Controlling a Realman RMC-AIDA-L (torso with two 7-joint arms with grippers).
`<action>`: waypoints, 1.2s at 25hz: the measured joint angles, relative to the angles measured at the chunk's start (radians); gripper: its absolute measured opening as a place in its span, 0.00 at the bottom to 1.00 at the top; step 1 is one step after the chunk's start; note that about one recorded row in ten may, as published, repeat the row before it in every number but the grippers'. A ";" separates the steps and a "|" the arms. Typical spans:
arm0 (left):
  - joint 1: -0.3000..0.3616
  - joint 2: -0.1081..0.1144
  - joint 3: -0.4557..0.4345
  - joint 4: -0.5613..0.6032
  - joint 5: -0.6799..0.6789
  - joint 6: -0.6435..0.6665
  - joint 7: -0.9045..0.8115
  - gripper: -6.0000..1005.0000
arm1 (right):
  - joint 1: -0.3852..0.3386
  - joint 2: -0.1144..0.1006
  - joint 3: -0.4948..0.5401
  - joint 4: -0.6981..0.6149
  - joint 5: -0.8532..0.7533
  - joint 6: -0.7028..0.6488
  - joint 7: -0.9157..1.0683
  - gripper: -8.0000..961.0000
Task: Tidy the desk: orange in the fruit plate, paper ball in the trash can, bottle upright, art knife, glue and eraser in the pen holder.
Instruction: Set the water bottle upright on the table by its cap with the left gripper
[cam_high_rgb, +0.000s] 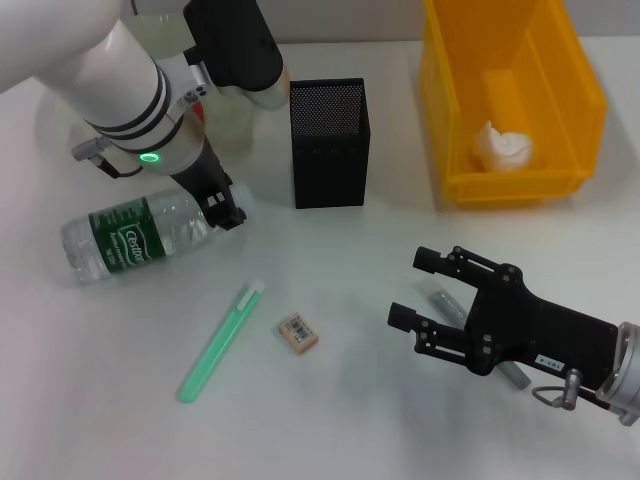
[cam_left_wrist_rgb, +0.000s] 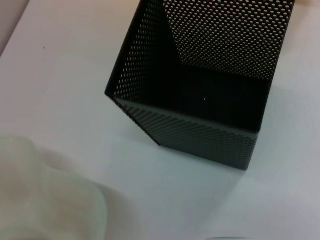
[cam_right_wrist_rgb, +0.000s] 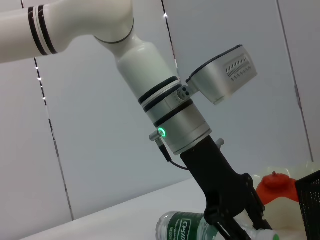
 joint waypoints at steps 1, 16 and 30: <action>0.000 0.000 0.000 0.001 0.000 -0.001 -0.001 0.44 | 0.000 0.000 0.000 0.000 0.000 0.000 0.000 0.80; 0.082 0.000 0.000 0.233 -0.003 0.043 -0.053 0.44 | 0.016 0.000 0.003 -0.001 0.001 0.012 0.001 0.80; 0.227 0.004 -0.006 0.470 -0.051 0.114 -0.081 0.43 | 0.044 0.000 0.003 0.000 0.017 0.029 0.001 0.80</action>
